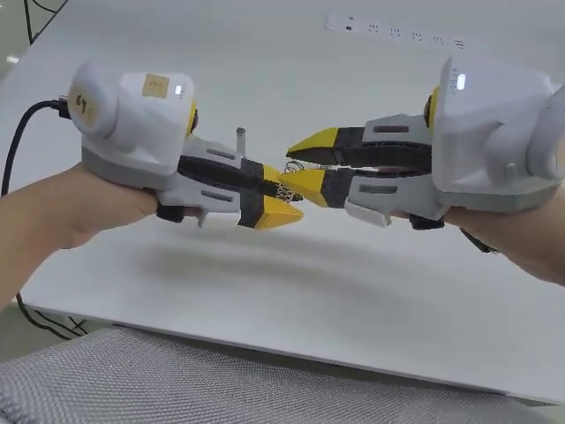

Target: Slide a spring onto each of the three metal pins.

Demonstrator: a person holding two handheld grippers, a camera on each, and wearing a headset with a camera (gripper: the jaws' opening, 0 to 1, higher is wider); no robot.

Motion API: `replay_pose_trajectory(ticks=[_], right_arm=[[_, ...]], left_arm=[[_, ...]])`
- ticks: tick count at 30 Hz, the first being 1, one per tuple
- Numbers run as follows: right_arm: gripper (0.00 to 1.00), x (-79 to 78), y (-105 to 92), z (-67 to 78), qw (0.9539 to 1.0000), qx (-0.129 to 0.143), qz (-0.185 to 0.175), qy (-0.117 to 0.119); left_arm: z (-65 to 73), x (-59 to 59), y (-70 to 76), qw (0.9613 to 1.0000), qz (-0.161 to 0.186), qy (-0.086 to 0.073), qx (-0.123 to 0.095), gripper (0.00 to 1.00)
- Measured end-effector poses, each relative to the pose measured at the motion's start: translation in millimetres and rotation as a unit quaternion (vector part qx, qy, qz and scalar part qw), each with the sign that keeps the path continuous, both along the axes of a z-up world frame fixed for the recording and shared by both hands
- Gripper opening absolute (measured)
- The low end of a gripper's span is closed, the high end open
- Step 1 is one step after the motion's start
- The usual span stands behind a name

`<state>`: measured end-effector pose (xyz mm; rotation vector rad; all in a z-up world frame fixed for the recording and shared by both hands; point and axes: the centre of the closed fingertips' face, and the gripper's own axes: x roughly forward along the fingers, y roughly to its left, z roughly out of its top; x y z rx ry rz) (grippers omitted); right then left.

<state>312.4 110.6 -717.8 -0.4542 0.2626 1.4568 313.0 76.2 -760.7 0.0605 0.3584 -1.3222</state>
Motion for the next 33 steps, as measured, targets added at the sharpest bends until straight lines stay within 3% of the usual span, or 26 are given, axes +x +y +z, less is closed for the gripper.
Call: replay_pose_trajectory(ticks=[4,6,11,13,17,20,33], right_arm=[[0.15,0.2,-0.5,-1.5,0.9997,0.008,-0.008,0.02],[0.13,2.1,-2.3,-1.7,0.9997,0.011,-0.008,0.018],[0.12,-4.2,0.9,-2.3,0.9999,0.003,0.01,-0.012],[0.12,-8.6,3.1,-3.6,0.999,-0.007,0.025,-0.035],[0.12,-8.8,4.3,-6.3,0.9948,-0.027,0.047,-0.086],[0.12,-10.7,4.9,-4.9,0.9933,-0.026,0.051,-0.1],[0.11,-9.9,9.1,3.2,0.9936,-0.015,0.048,-0.101]], left_arm=[[0.9,0.1,-0.9,1.0,-0.003,-0.004,0.0,0.07],[0.5,-0.4,-1.2,1.0,-0.004,0.0,0.0,0.07],[-0.9,-0.5,-2.6,1.0,-0.004,0.005,0.003,0.07],[-2.5,-1.9,-3.8,0.9999,-0.008,0.004,0.008,0.07],[-5.0,-2.5,-3.3,0.9998,-0.008,0.001,0.017,0.08],[-4.4,-2.2,-1.5,0.9999,-0.004,0.004,0.016,0.08],[1.3,0.4,2.5,0.9997,0.014,0.021,0.004,0.1]])
